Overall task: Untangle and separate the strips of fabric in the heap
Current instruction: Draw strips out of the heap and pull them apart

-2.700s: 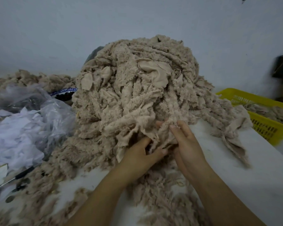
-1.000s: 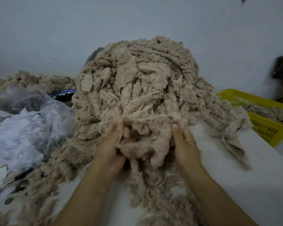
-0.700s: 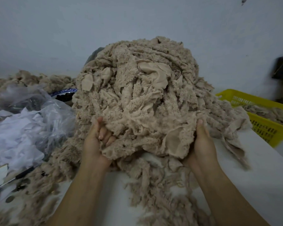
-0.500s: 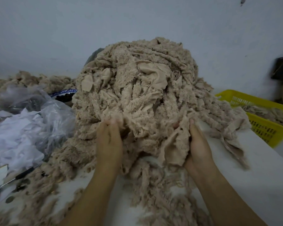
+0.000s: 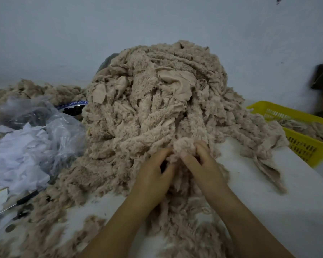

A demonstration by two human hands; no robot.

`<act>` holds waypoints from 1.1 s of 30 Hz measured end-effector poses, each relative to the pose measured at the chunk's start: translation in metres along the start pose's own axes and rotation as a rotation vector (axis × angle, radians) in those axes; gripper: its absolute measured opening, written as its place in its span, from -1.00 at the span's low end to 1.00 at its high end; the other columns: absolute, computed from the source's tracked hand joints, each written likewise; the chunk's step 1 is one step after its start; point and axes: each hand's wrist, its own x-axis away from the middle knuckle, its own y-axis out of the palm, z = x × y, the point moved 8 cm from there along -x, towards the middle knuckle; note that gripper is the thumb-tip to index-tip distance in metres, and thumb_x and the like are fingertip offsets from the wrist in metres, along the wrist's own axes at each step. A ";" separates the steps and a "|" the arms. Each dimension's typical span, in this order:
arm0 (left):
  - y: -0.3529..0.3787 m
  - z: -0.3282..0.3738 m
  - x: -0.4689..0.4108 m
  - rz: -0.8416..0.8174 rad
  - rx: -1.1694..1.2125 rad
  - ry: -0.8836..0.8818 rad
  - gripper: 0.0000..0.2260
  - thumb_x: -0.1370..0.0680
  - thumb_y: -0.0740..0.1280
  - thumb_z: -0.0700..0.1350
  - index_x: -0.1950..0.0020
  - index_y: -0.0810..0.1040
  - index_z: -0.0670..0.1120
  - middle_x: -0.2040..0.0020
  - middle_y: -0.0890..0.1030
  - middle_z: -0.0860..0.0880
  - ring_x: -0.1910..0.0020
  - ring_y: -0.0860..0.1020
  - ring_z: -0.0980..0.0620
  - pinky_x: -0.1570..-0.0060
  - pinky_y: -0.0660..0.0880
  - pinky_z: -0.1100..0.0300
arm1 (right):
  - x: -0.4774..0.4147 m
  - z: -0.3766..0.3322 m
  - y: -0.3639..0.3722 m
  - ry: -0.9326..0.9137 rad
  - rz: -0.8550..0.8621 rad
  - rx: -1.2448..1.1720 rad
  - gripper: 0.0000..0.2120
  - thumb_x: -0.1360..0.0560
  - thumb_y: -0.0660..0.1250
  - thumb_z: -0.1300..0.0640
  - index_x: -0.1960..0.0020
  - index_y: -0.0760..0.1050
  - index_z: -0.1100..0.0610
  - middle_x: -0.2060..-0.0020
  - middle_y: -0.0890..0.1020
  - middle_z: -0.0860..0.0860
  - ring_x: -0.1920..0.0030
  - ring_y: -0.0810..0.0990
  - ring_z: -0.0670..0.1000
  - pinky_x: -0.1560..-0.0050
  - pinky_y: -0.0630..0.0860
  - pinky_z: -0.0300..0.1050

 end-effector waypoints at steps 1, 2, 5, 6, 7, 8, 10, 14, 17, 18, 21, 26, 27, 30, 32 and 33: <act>-0.004 -0.002 0.000 0.034 0.072 -0.019 -0.78 -0.58 0.26 0.01 0.01 0.53 0.38 0.09 0.60 0.31 0.08 0.56 0.30 0.14 0.44 0.48 | 0.000 -0.001 0.003 -0.007 -0.014 -0.024 -0.74 -0.37 0.34 -0.33 -0.01 0.47 -0.28 -0.05 0.55 -0.24 -0.06 0.60 -0.17 0.04 0.56 -0.30; -0.006 -0.004 0.000 0.056 0.153 -0.053 -0.82 -0.56 0.26 0.03 0.04 0.57 0.33 0.08 0.62 0.24 0.11 0.58 0.26 0.14 0.50 0.40 | 0.000 -0.003 0.005 -0.005 -0.022 -0.068 -0.67 -0.36 0.39 -0.33 -0.07 0.45 -0.29 -0.08 0.58 -0.19 -0.09 0.61 -0.13 0.02 0.59 -0.24; -0.007 -0.010 0.001 0.105 0.461 -0.172 -0.86 -0.52 0.33 0.03 -0.02 0.65 0.18 0.03 0.70 0.06 0.03 0.67 0.04 0.10 0.63 0.13 | 0.001 0.002 0.006 0.017 -0.051 -0.028 -0.42 -0.32 0.42 -0.39 -0.29 0.37 -0.33 -0.21 0.54 -0.31 -0.22 0.55 -0.20 -0.10 0.58 -0.20; -0.008 -0.014 0.001 0.122 0.582 -0.217 -0.85 -0.51 0.35 0.01 -0.01 0.67 0.18 0.00 0.72 0.04 -0.01 0.68 0.04 0.09 0.63 0.14 | 0.002 0.003 0.005 0.035 -0.058 0.069 -0.40 -0.34 0.39 -0.39 -0.33 0.38 -0.29 -0.22 0.54 -0.29 -0.23 0.54 -0.20 -0.14 0.56 -0.21; -0.008 -0.018 0.001 0.129 0.697 -0.265 -0.85 -0.51 0.36 0.01 -0.02 0.68 0.17 -0.04 0.72 0.01 -0.05 0.68 0.01 0.03 0.62 0.09 | 0.001 0.006 0.005 0.042 -0.074 0.151 -0.50 -0.41 0.36 -0.33 -0.32 0.43 -0.27 -0.19 0.58 -0.28 -0.20 0.56 -0.20 -0.12 0.54 -0.27; -0.007 -0.021 0.000 0.123 0.788 -0.303 -0.85 -0.51 0.37 0.01 -0.03 0.69 0.14 -0.08 0.71 -0.02 -0.10 0.67 -0.04 -0.02 0.61 0.04 | 0.000 0.008 0.006 0.025 -0.088 0.188 -0.69 -0.50 0.33 -0.23 -0.24 0.48 -0.31 -0.11 0.62 -0.28 -0.12 0.60 -0.22 -0.02 0.52 -0.35; -0.007 -0.021 0.000 0.103 0.867 -0.321 -0.85 -0.51 0.39 0.04 -0.04 0.69 0.11 -0.11 0.70 -0.05 -0.13 0.66 -0.06 -0.03 0.61 0.07 | 0.001 0.000 0.006 -0.022 -0.087 0.178 -0.80 -0.59 0.28 -0.07 -0.03 0.52 -0.42 0.11 0.65 -0.32 0.11 0.62 -0.29 0.17 0.47 -0.42; -0.018 -0.016 -0.001 0.155 0.633 -0.214 -0.75 -0.47 0.33 0.25 -0.08 0.66 0.24 -0.12 0.68 0.13 -0.13 0.64 0.13 -0.01 0.58 0.26 | -0.002 -0.009 -0.008 -0.065 0.054 0.099 -0.80 -0.61 0.28 0.01 0.11 0.58 -0.24 0.24 0.62 -0.20 0.27 0.57 -0.17 0.26 0.46 -0.34; -0.011 -0.014 -0.005 0.020 0.188 -0.125 -0.76 -0.57 0.29 0.24 -0.23 0.51 0.35 -0.23 0.51 0.36 -0.25 0.47 0.34 -0.23 0.49 0.22 | -0.012 -0.008 -0.050 0.014 0.293 -0.679 -0.75 -0.61 0.24 -0.05 0.10 0.64 0.01 0.17 0.65 0.01 0.22 0.59 -0.02 0.27 0.53 -0.21; -0.005 -0.017 -0.004 -0.053 0.048 -0.135 -0.72 -0.59 0.27 0.21 -0.30 0.41 0.39 -0.28 0.40 0.43 -0.32 0.38 0.35 -0.33 0.40 0.20 | -0.014 -0.007 -0.065 0.002 0.374 -0.958 -0.69 -0.60 0.24 -0.10 0.08 0.66 0.06 0.14 0.67 0.02 0.18 0.64 -0.04 0.23 0.57 -0.21; 0.005 -0.027 -0.003 -0.117 -0.218 -0.181 -0.50 -0.60 0.27 0.17 -0.52 0.21 0.28 -0.46 0.21 0.27 -0.44 0.18 0.23 -0.42 0.22 0.15 | -0.006 0.015 -0.078 0.160 0.553 -1.075 -0.60 -0.56 0.27 -0.20 -0.05 0.60 0.14 0.05 0.68 0.03 0.04 0.68 0.00 0.11 0.62 -0.16; -0.007 -0.037 -0.005 0.005 -0.317 -0.216 -0.70 -0.62 0.31 0.03 -0.34 0.47 0.04 -0.17 0.42 0.10 -0.24 0.38 0.07 -0.22 0.36 0.21 | -0.004 0.028 -0.045 0.224 0.398 -0.205 -0.83 -0.60 0.28 -0.04 -0.03 0.60 -0.01 0.30 0.66 -0.11 0.32 0.61 -0.15 0.26 0.53 -0.22; -0.007 -0.037 -0.004 0.007 -0.316 -0.195 -0.82 -0.63 0.30 -0.02 -0.21 0.54 0.02 -0.05 0.45 0.12 -0.16 0.43 0.06 -0.12 0.38 0.24 | -0.006 0.022 -0.037 0.168 0.320 0.012 -0.86 -0.59 0.27 -0.06 -0.01 0.59 -0.08 0.29 0.65 -0.16 0.30 0.60 -0.21 0.27 0.50 -0.30; -0.012 -0.038 -0.004 0.072 -0.193 -0.172 -0.91 -0.65 0.27 -0.06 0.05 0.49 0.09 0.08 0.47 0.16 0.07 0.47 0.21 0.14 0.35 0.44 | -0.004 0.024 -0.003 0.099 -0.033 0.478 -0.84 -0.54 0.28 -0.18 -0.10 0.44 -0.21 0.01 0.50 -0.30 0.06 0.51 -0.37 0.15 0.43 -0.43; -0.019 -0.041 -0.004 0.163 -0.033 -0.207 -0.86 -0.66 0.24 -0.02 0.09 0.44 0.16 0.10 0.50 0.12 0.18 0.48 0.26 0.24 0.38 0.45 | -0.001 0.031 0.011 0.052 -0.165 0.672 -0.78 -0.55 0.30 -0.17 -0.16 0.44 -0.15 -0.02 0.43 -0.25 0.06 0.48 -0.29 0.08 0.41 -0.39; -0.023 -0.044 -0.003 0.217 0.053 -0.232 -0.85 -0.66 0.23 0.00 0.10 0.44 0.18 0.13 0.51 0.10 0.25 0.47 0.25 0.29 0.38 0.42 | -0.001 0.026 0.012 0.016 -0.149 0.685 -0.87 -0.57 0.30 -0.11 -0.07 0.47 -0.11 0.05 0.43 -0.21 0.12 0.46 -0.27 0.10 0.40 -0.39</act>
